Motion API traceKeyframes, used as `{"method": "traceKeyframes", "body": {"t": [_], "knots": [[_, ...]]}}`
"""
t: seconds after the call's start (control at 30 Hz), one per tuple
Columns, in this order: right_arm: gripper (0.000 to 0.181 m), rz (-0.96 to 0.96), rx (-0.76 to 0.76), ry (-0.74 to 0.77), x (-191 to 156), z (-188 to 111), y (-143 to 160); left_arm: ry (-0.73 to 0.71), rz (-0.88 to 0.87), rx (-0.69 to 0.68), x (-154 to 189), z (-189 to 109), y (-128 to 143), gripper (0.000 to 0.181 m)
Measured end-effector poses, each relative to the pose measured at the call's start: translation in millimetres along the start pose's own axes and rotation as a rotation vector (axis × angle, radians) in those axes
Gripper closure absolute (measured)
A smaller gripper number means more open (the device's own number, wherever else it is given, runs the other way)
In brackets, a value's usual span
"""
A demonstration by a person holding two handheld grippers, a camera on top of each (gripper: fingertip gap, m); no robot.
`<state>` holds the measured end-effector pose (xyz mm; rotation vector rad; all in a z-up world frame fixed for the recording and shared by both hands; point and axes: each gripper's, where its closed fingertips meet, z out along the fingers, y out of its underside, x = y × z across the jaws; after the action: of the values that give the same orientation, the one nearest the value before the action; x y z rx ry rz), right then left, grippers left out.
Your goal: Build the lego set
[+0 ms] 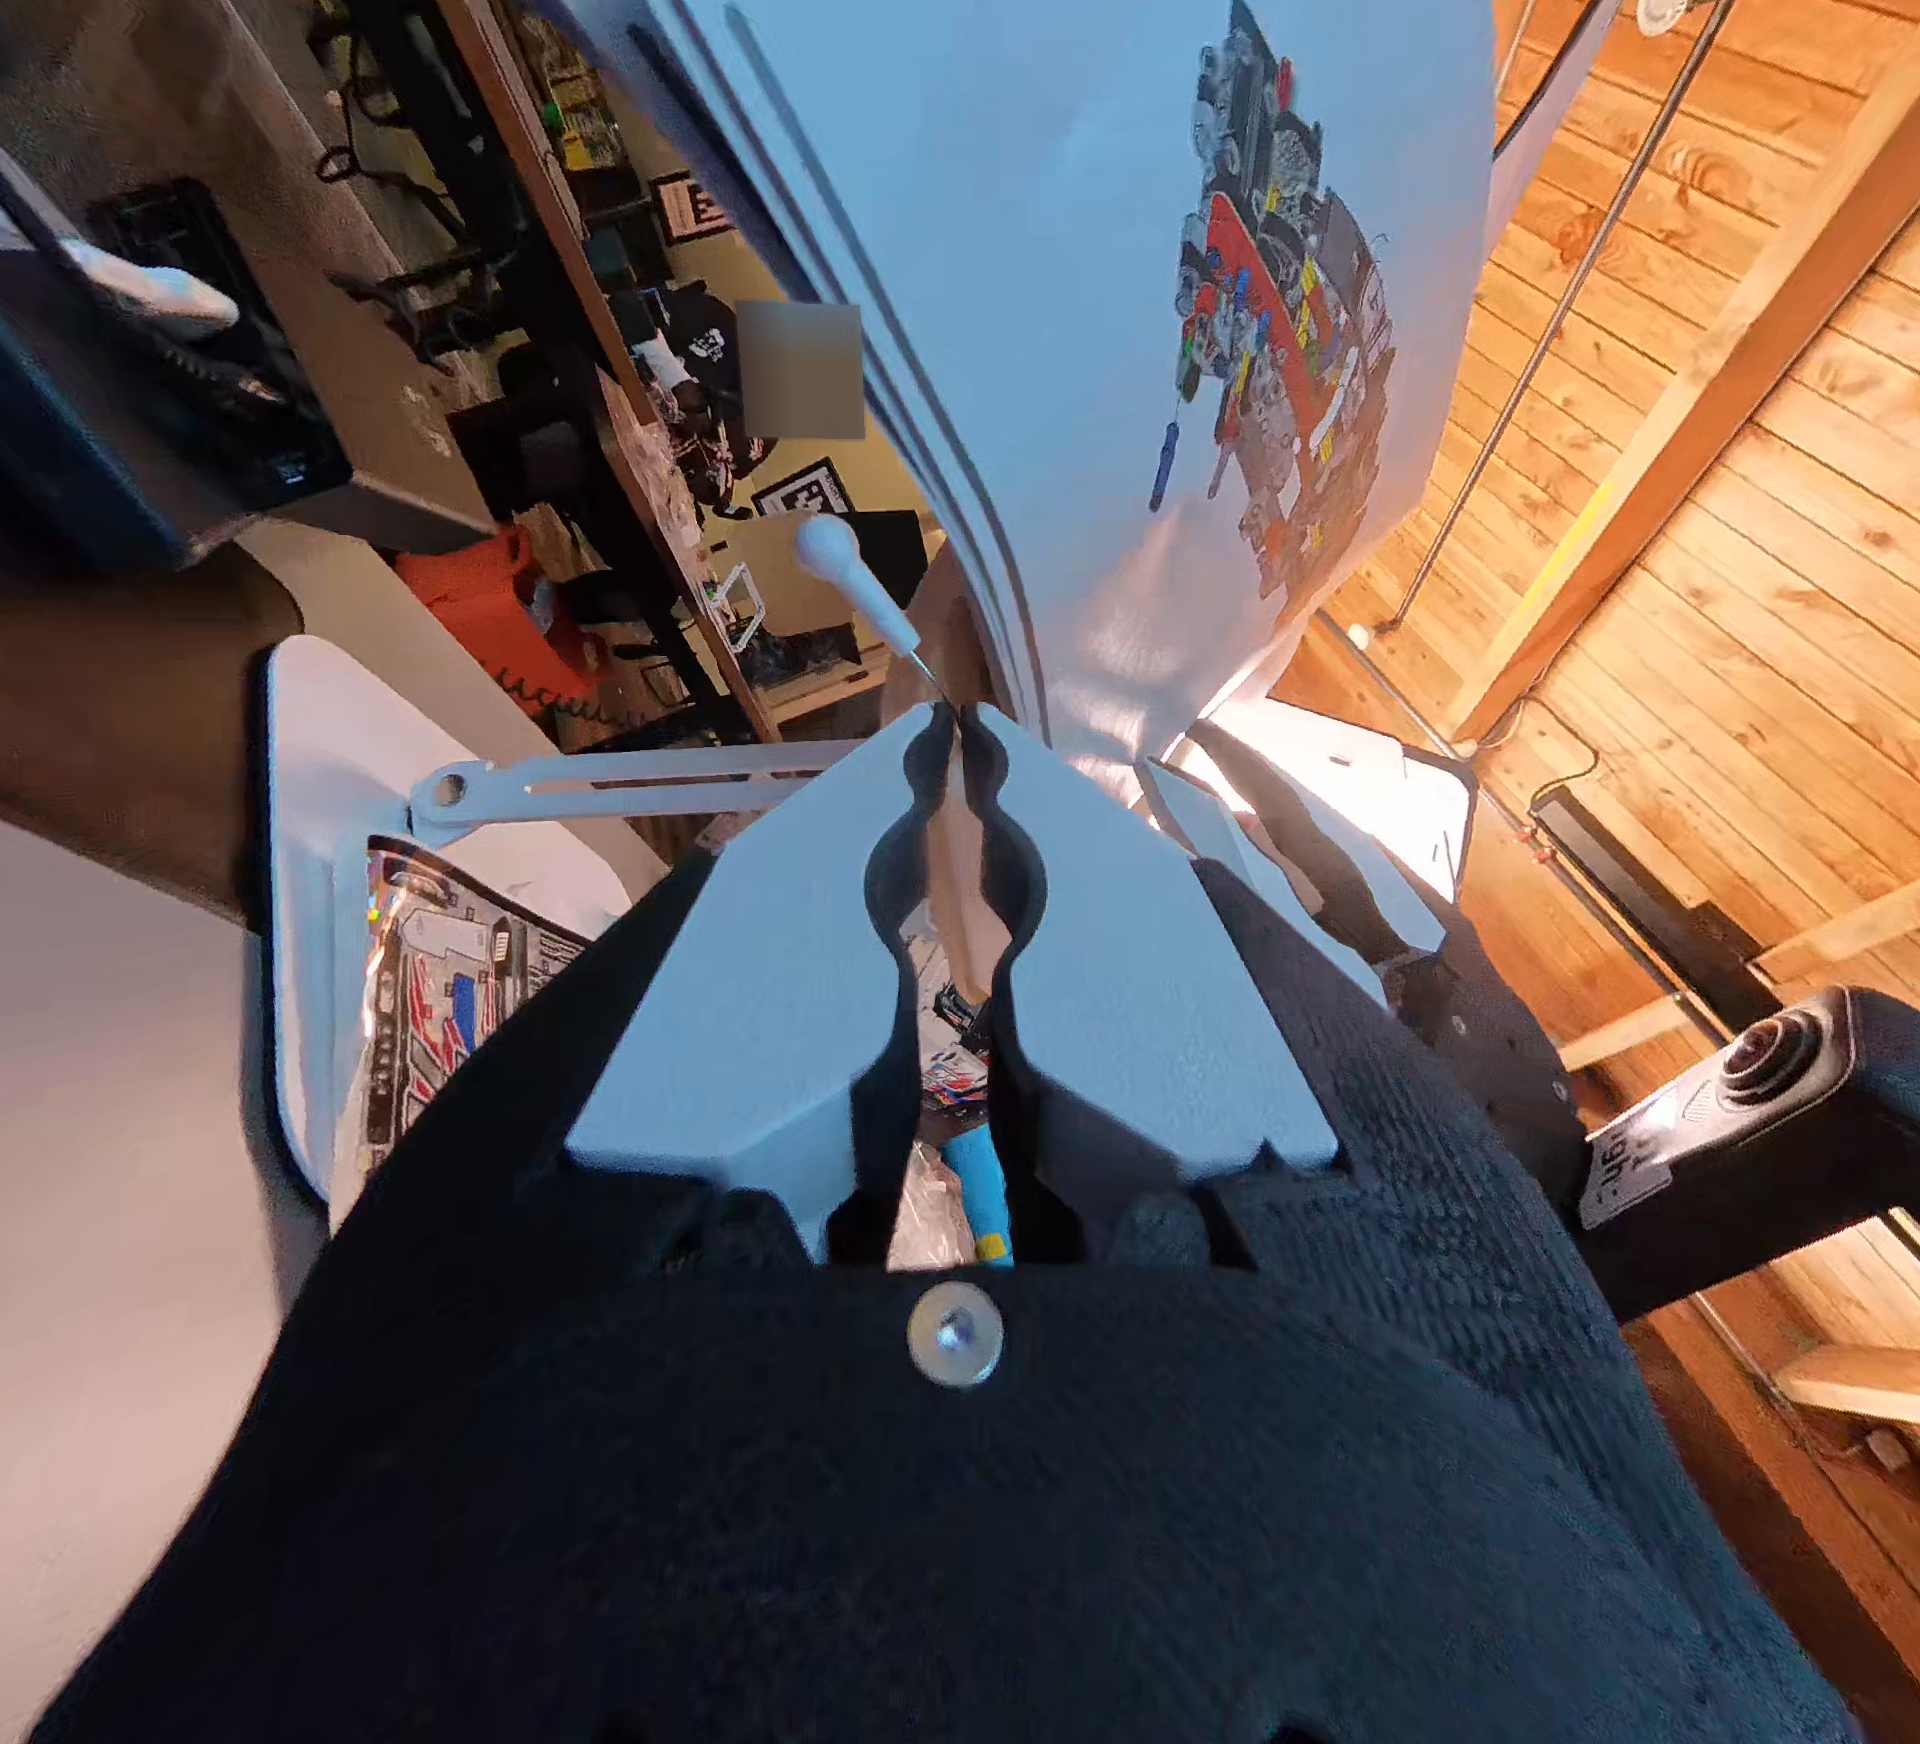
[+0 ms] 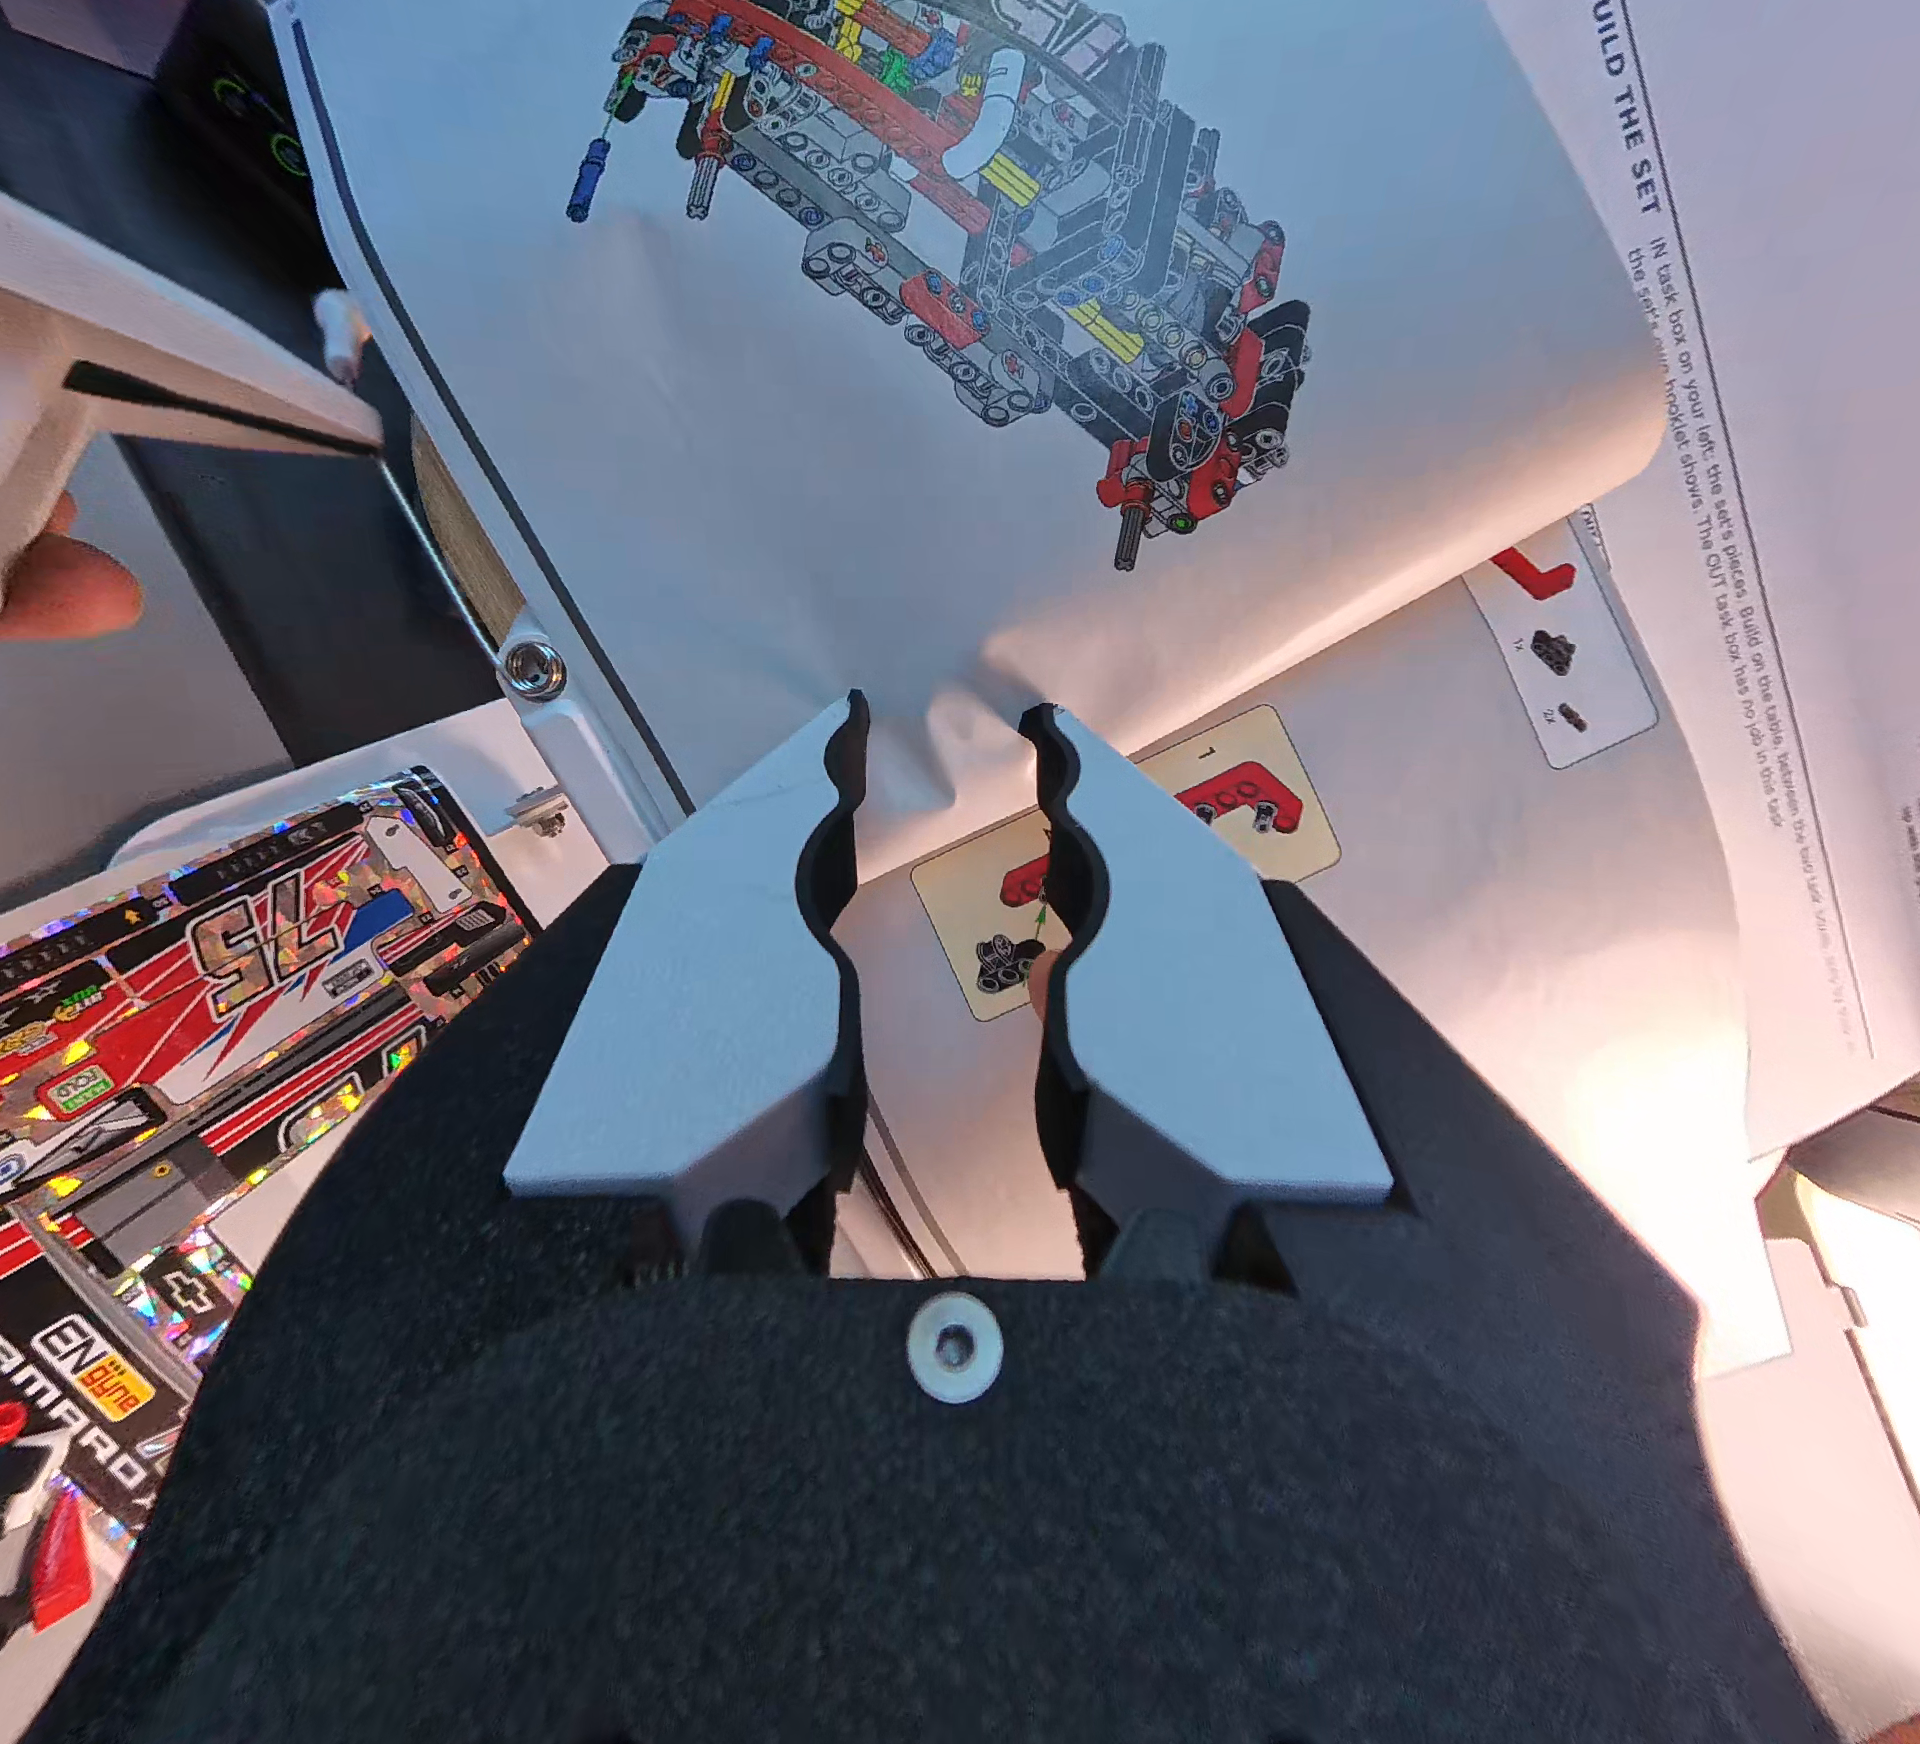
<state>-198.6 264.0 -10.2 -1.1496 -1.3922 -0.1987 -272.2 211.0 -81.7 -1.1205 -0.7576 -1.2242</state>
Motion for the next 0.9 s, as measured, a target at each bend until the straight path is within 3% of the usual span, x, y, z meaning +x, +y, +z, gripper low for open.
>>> {"method": "traceKeyframes", "body": {"t": [0.2,0.43,0.53,0.63,0.7,0.77,0.9], "knots": [[0.152,0.024,0.005,0.005,0,0,0,-0.050,0.136,0.023,13,-4,0,0.181],[0.152,0.016,-0.030,0.031,0,2,0,-0.077,0.083,0.109,0,-16,13,0.181],[0.152,0.020,-0.033,0.030,0,2,0,-0.071,0.328,0.105,22,-13,7,0.181],[0.152,0.024,-0.037,0.031,0,2,0,-0.019,0.747,0.007,62,6,7,0.181],[0.152,0.042,-0.037,0.025,0,3,-1,-0.004,0.925,-0.167,79,24,30,0.181],[0.152,0.062,-0.031,0.020,0,2,-1,-0.122,0.985,-0.234,74,35,31,0.181],[0.152,0.054,-0.024,0.018,-1,0,-1,-0.163,0.844,-0.152,66,27,16,0.181]]}}
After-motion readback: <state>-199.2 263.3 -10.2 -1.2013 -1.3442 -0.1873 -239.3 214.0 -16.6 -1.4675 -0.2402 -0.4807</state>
